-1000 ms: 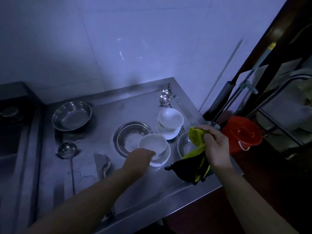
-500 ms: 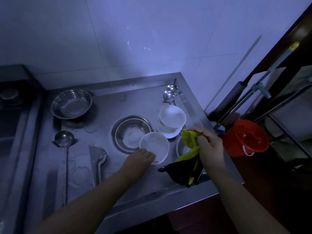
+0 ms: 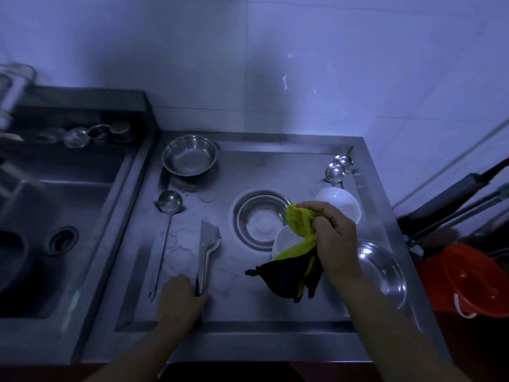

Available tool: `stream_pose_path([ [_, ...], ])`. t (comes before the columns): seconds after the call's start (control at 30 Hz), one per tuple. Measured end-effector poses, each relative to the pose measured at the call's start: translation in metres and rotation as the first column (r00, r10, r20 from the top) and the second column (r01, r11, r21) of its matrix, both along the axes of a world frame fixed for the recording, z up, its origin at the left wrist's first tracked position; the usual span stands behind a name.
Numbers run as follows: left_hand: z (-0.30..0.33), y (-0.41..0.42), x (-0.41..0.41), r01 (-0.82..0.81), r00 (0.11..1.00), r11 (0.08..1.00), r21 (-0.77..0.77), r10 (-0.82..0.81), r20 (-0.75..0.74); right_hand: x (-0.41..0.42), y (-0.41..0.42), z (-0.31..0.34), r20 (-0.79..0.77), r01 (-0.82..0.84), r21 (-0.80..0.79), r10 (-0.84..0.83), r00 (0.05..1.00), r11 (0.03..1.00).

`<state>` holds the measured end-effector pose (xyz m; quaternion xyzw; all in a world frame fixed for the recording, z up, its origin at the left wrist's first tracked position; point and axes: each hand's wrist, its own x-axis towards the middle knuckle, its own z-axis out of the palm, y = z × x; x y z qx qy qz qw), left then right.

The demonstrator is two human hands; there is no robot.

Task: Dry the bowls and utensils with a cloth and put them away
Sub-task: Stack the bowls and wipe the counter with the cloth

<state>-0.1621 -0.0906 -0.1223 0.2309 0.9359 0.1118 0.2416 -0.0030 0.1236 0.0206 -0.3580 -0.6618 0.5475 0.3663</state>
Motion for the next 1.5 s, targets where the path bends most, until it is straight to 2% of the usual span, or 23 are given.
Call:
stream_pose_path([
  [0.23, -0.009, -0.005, -0.002, -0.077, 0.990, 0.995, 0.059, 0.069, 0.123, -0.029, -0.012, -0.002, 0.005, -0.086, 0.016, 0.086, 0.996, 0.996],
  [0.4, -0.010, -0.009, -0.020, -0.098, 0.990, 0.986, 0.138, 0.082, 0.114, -0.043, -0.023, -0.009, 0.039, -0.102, 0.007, 0.102, 0.994, 0.995],
  [0.63, -0.008, -0.021, -0.051, -0.080, 0.995, 0.989, 0.126, 0.071, 0.075, -0.058, -0.040, -0.026, 0.070, -0.145, -0.020, 0.146, 0.987, 0.989],
  [0.73, -0.006, -0.026, -0.060, -0.121, 0.990, 0.986, 0.112, 0.112, 0.084, -0.067, -0.048, -0.035, 0.088, -0.167, -0.039, 0.170, 0.981, 0.985],
  [0.83, 0.002, -0.026, -0.060, -0.212, 0.977, 0.962, 0.171, 0.202, 0.074, -0.076, -0.058, -0.056, 0.165, -0.199, -0.070, 0.208, 0.964, 0.977],
  [0.9, 0.007, -0.025, -0.057, -0.218, 0.976, 0.957, 0.192, 0.219, 0.012, -0.081, -0.068, -0.077, 0.232, -0.235, -0.099, 0.252, 0.939, 0.967],
  [1.03, 0.015, -0.025, -0.050, -0.134, 0.989, 0.959, 0.249, 0.146, -0.031, -0.087, -0.088, -0.117, 0.316, -0.286, -0.095, 0.302, 0.899, 0.953],
  [1.27, 0.022, -0.016, -0.049, 0.034, 0.997, 0.961, 0.275, -0.053, 0.061, -0.090, -0.097, -0.135, 0.553, -0.369, -0.044, 0.330, 0.765, 0.928],
  [1.33, 0.028, -0.007, -0.050, 0.057, 0.990, 0.944, 0.324, -0.095, 0.102, -0.087, -0.096, -0.131, 0.566, -0.342, -0.009, 0.287, 0.773, 0.939],
  [1.4, 0.034, 0.004, -0.048, 0.085, 0.981, 0.923, 0.375, -0.145, 0.133, -0.079, -0.096, -0.121, 0.531, -0.272, 0.034, 0.214, 0.820, 0.962],
  [1.5, 0.041, 0.024, -0.039, 0.166, 0.951, 0.873, 0.459, -0.265, 0.159, -0.058, -0.094, -0.100, 0.484, -0.085, 0.137, 0.008, 0.875, 0.987],
])
